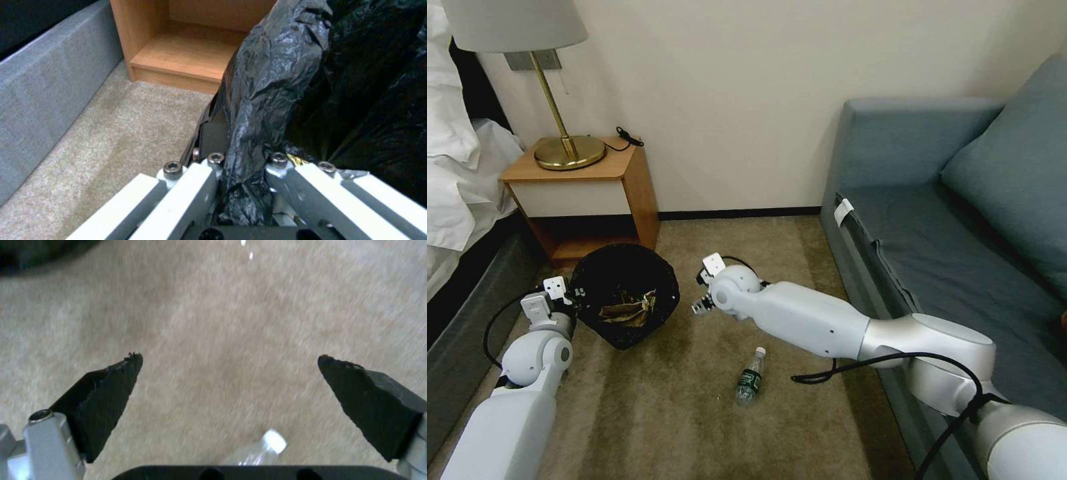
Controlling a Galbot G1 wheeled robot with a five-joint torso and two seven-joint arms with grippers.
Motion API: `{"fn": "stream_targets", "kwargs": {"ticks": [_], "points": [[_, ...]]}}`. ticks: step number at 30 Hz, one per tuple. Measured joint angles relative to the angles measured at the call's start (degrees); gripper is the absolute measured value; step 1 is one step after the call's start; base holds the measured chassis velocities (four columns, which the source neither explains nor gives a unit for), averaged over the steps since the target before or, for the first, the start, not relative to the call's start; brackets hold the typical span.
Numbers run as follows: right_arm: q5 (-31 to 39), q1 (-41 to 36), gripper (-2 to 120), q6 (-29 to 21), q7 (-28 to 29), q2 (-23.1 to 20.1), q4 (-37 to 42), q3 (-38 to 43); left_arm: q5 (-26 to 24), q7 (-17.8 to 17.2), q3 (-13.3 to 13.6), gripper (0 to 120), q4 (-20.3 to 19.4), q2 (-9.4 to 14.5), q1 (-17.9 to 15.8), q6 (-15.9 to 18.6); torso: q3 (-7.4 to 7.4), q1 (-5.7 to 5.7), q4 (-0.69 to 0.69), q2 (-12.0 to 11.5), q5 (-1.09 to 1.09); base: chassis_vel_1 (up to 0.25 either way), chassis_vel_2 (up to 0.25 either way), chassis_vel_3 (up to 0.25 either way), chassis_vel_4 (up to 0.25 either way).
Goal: Pick up the trash bin, then pick up the garbage on the floor and place it into the trash bin.
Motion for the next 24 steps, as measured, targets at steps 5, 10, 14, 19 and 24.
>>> {"fn": "stream_targets", "kwargs": {"ticks": [5, 10, 14, 19, 24], "points": [[2.17, -1.11, 100, 0.00, 1.83, -1.79, 2.50, -1.07, 0.06, 0.02, 0.21, 2, 0.10, -0.06, -0.25, 0.00, 0.00, 0.00, 0.00, 0.00, 0.00, 0.000, 0.000, 0.000, 0.000], [5.55, -3.00, 100, 0.00, 4.83, -3.59, 4.79, -1.21, 0.38, 0.04, 0.40, 2, 0.48, -0.16, -0.36, 0.01, 0.00, 0.00, 0.00, 0.00, -0.01, 0.000, 0.000, 0.000, 0.000], [6.88, -4.26, 100, 0.02, 6.98, -4.78, 6.04, -1.47, 0.44, 0.03, 0.45, 2, 0.60, -0.17, -0.38, 0.05, 0.00, 0.00, 0.00, 0.00, -0.01, 0.000, 0.000, 0.000, 0.000], [7.42, -6.69, 100, 0.04, 8.82, -6.49, 7.00, -1.29, 0.79, 0.07, 0.61, 2, 0.87, -0.44, -0.44, 0.07, 0.00, 0.00, 0.00, 0.00, 0.00, 0.000, 0.000, 0.000, 0.000], [7.31, -8.32, 100, 0.07, 8.91, -6.78, 7.03, -0.49, 1.11, 0.13, 0.76, 2, 0.95, -0.77, -0.40, 0.06, 0.00, 0.00, 0.00, 0.00, 0.00, 0.000, 0.000, 0.000, 0.000]]}}
